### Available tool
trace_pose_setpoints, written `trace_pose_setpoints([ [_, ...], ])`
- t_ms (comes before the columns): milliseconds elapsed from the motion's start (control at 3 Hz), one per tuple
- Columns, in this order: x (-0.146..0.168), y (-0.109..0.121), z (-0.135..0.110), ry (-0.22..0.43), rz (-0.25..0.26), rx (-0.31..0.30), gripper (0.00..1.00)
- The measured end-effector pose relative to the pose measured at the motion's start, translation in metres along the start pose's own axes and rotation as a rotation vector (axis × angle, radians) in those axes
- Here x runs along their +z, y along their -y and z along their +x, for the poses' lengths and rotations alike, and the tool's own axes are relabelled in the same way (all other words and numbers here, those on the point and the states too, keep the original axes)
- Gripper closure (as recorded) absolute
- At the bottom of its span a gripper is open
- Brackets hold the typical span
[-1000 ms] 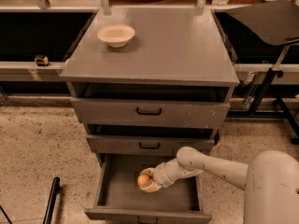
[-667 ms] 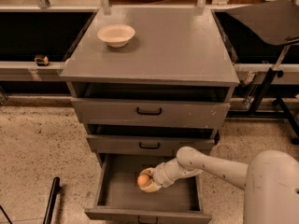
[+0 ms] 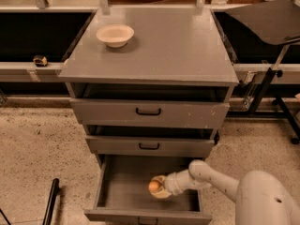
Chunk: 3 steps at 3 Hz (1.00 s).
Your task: Place orange into bottom drawer
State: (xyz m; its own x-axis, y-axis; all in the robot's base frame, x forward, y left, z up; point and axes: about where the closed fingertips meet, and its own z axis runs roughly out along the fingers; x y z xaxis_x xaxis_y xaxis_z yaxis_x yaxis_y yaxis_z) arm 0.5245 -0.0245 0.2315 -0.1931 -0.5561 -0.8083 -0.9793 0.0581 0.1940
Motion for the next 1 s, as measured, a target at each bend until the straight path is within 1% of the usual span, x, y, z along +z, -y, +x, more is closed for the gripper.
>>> trace_pose_setpoints([
  [333,0.025,0.014,0.051,0.025,-0.003,0.016,1.00],
  [667,0.010,0.045,0.062,0.022,0.065,0.017,0.82],
  [1000,0.016,0.042,0.064,0.009,0.062,0.016,0.51],
])
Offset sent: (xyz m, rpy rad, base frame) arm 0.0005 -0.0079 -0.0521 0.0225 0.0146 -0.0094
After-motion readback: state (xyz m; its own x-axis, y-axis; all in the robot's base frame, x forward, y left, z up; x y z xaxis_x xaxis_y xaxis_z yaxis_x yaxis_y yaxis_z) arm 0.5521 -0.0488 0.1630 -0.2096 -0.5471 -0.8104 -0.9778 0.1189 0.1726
